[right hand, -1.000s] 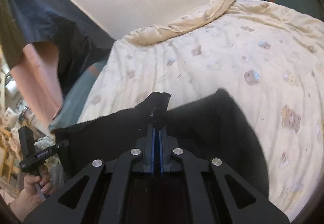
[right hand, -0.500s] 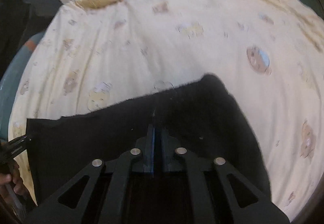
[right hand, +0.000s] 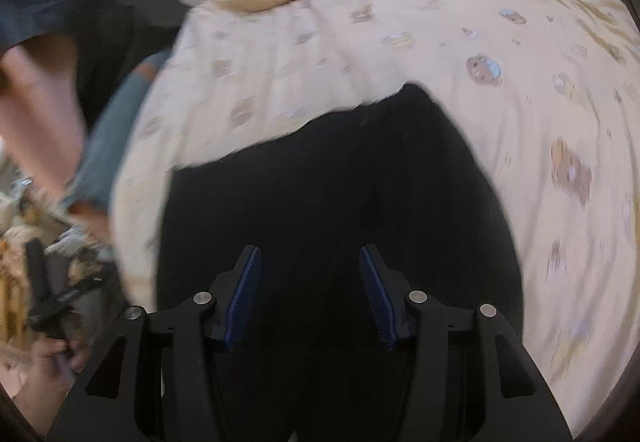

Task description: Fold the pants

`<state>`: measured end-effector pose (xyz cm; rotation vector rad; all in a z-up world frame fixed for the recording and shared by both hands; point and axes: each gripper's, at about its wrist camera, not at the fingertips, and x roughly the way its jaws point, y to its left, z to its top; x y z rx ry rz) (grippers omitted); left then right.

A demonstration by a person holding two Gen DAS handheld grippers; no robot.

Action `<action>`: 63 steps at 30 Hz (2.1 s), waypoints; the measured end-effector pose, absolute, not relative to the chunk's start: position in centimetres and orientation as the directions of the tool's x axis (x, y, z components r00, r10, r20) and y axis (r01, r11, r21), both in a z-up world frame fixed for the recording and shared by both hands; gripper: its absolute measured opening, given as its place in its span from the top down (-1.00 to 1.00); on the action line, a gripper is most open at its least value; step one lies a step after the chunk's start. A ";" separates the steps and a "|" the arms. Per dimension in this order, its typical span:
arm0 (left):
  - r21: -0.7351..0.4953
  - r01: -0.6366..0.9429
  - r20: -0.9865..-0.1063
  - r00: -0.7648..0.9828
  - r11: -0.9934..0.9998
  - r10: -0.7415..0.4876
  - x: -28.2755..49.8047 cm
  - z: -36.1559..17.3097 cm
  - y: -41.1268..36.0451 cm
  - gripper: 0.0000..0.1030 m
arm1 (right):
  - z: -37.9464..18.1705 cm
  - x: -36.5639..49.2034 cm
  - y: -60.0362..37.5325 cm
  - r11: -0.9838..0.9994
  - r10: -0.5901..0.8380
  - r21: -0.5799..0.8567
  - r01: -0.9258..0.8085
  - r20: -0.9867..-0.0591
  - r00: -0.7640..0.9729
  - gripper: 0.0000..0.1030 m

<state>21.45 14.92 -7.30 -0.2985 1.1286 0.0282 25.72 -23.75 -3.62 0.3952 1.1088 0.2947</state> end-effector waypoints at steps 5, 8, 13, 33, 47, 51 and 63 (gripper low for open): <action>-0.258 -0.242 -0.904 0.402 0.935 -0.146 12.4 -7.5 14.7 -0.23 | -3.4 17.3 -21.1 0.830 0.542 0.552 -0.079 -0.766 0.347 -0.05; -0.253 -0.263 -0.911 0.388 0.931 -0.137 8.6 -8.1 14.0 -0.23 | -4.6 12.9 -18.9 0.787 0.606 0.611 -0.084 -0.741 0.288 -0.05; -0.223 -0.249 -0.915 0.387 0.943 -0.114 4.5 -8.3 12.6 -0.23 | -7.1 8.5 -15.7 0.776 0.625 0.627 -0.071 -0.748 0.225 -0.05; -0.177 -0.220 -0.913 0.400 0.959 -0.077 0.4 -10.4 9.6 -0.23 | -14.4 5.2 -11.7 0.777 0.628 0.630 0.004 -0.776 0.057 -0.05; -0.201 -0.289 -0.927 0.365 0.936 -0.086 1.3 -11.9 10.6 -0.23 | -17.1 5.1 -18.8 0.765 0.599 0.603 0.226 -0.795 0.096 0.13; -0.240 -0.292 -0.921 0.371 0.926 -0.121 1.5 -11.7 10.9 -0.23 | -17.1 5.4 -18.3 0.750 0.620 0.626 0.214 -0.778 0.102 0.09; -0.338 -0.224 -0.910 0.325 0.914 -0.257 1.1 -12.8 9.8 -0.19 | -18.1 5.6 -16.3 0.699 0.700 0.695 0.169 -0.713 0.042 0.09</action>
